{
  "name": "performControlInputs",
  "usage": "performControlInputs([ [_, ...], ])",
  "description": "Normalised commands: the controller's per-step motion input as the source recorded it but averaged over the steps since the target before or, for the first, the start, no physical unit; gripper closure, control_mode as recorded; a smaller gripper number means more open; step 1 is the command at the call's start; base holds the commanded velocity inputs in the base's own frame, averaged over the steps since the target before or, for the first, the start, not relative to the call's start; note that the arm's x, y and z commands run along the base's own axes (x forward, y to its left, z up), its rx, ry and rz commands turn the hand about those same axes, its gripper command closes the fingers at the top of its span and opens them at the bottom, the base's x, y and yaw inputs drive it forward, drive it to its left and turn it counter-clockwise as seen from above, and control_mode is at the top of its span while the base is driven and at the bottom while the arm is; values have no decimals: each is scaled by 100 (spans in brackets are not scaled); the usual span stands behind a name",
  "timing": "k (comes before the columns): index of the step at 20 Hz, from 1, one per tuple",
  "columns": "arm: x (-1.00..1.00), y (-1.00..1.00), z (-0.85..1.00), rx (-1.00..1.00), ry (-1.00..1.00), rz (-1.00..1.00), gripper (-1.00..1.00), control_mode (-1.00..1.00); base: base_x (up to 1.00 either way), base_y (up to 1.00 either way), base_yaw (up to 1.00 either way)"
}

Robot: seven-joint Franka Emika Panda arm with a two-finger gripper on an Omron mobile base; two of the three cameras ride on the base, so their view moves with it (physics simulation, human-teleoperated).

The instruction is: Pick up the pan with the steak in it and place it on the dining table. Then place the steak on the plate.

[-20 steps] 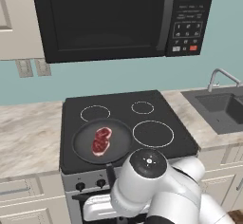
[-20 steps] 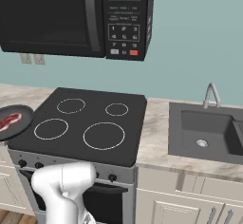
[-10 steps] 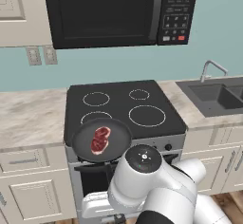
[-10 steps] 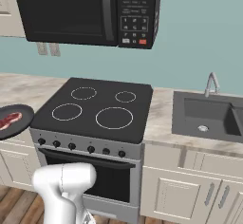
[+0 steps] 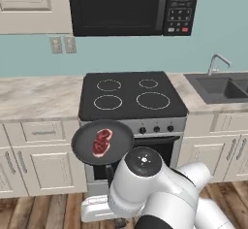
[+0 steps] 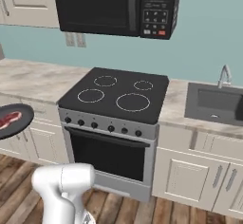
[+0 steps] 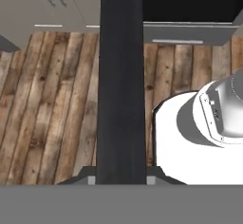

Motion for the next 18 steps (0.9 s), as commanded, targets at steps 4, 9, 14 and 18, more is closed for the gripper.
performControlInputs([
  [4,0,0,0,0,0,0,100,100,-37,-6,39],
  [9,0,0,0,0,0,0,100,100,-28,-6,44],
  [14,0,0,0,0,0,0,100,100,-27,-6,44],
  [18,0,0,0,0,0,0,100,100,-26,-5,44],
])
